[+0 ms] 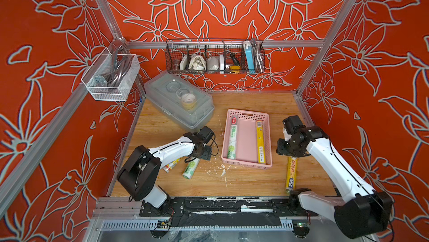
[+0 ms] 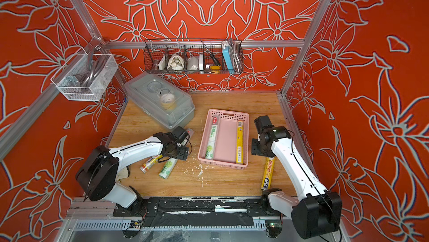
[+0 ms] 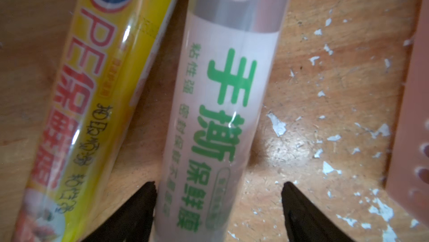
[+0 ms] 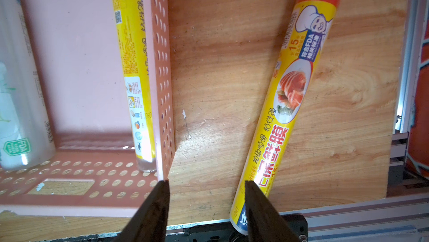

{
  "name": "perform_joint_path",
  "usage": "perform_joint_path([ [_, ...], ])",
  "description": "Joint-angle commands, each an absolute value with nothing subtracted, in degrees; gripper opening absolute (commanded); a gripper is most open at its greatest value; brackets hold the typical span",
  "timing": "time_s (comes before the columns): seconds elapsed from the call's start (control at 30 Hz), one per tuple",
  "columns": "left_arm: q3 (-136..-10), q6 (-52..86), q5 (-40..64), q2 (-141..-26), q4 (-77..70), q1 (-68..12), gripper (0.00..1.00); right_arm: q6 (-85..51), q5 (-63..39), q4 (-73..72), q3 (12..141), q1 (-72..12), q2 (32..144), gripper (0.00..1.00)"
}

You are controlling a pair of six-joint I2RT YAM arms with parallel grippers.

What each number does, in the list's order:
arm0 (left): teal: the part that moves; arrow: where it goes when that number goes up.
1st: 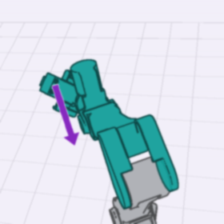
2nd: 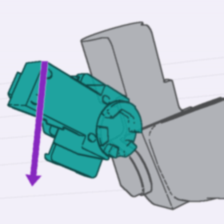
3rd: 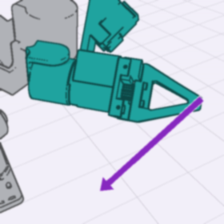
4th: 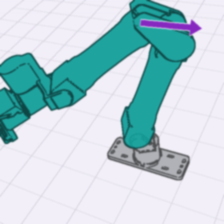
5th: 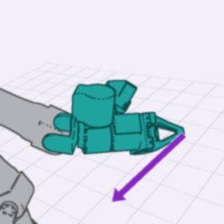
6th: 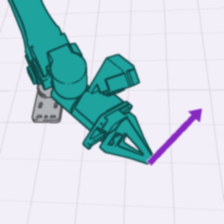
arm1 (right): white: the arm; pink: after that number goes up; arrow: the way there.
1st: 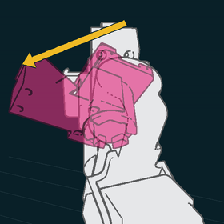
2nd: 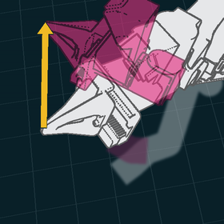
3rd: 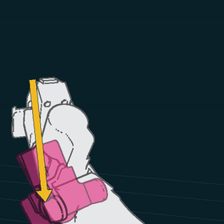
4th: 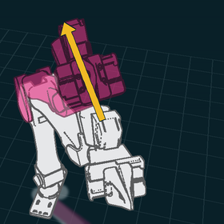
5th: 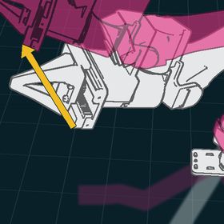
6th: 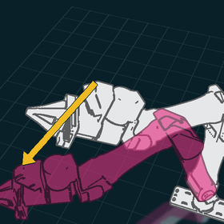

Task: Put the plastic wrap into the basket
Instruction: Pick up the plastic wrap from the center of the board.

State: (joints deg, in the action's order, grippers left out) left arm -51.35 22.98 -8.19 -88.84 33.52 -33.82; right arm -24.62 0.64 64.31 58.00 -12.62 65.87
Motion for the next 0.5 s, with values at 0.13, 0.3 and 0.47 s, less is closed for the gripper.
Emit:
perform_joint_path([
  [0.13, -50.61, 21.45, -6.09, -91.74, 31.23, -33.49, 0.81, -26.70, 6.59, 66.27, 58.38, -12.21, 64.16, 0.52],
  [0.3, -50.37, 21.65, -6.47, -92.89, 30.76, -33.52, 0.78, -26.87, 7.12, 66.26, 58.36, -12.14, 63.63, 0.52],
  [0.47, -50.73, 21.97, -6.71, -93.27, 31.11, -33.51, 0.63, -27.03, 7.76, 66.49, 58.53, -12.20, 64.28, 0.52],
])
